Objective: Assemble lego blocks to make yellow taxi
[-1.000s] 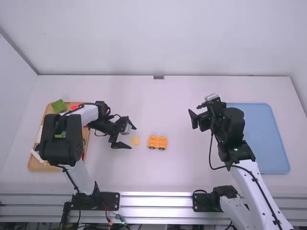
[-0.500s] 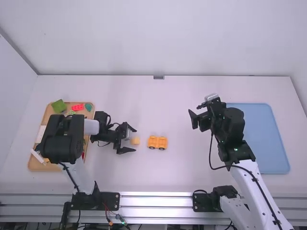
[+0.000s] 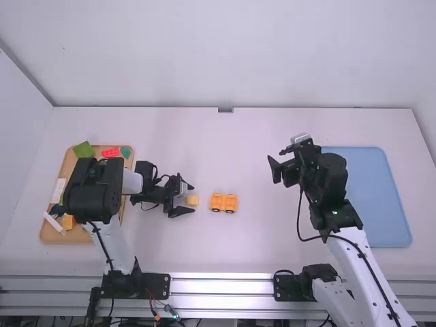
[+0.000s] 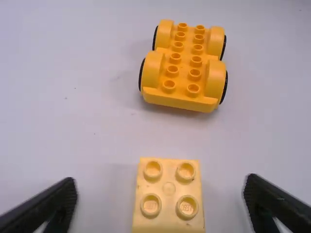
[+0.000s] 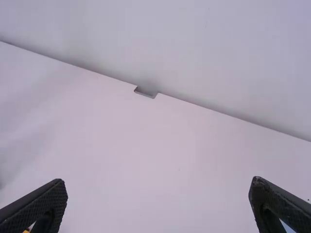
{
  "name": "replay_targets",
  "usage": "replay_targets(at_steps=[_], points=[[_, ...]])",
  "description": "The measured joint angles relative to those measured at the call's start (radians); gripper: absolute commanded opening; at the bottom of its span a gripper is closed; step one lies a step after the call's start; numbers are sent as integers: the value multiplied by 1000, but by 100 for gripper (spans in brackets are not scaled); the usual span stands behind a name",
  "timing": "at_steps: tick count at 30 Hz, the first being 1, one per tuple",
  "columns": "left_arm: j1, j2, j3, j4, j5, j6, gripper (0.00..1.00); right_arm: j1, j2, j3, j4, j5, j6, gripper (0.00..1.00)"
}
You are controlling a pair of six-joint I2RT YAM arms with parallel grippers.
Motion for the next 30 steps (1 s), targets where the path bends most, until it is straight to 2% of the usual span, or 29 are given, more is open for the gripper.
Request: replay_targets(at_steps=[1,7,9,14,16,18,20,26,28,30], points=[[0,0,0,1,-3,0,65,0,0,0,0,0,1,99],[0,0,-16,33,-11,-6,63,0,10,0,16,0,-2,99],[0,0,-35,66,-11,-10,54,0,37,0,32,0,0,99],[0,0,-56,105,-3,-13,47,0,98,0,76,0,2,99],[0,0,-62,114,0,-14,36,0,119,0,85,0,0,99],[0,0,-63,119,-1,-14,35,0,125,0,87,0,2,99],[0,0,-62,116,0,-16,28,0,124,0,90,-2,1,99],[0,0,-49,68,1,-21,29,0,111,0,83,-37,-1,99],[0,0,-41,55,-4,-21,34,0,94,0,83,-48,2,99],[0,0,-35,48,-8,-22,34,0,80,0,82,-53,0,99]])
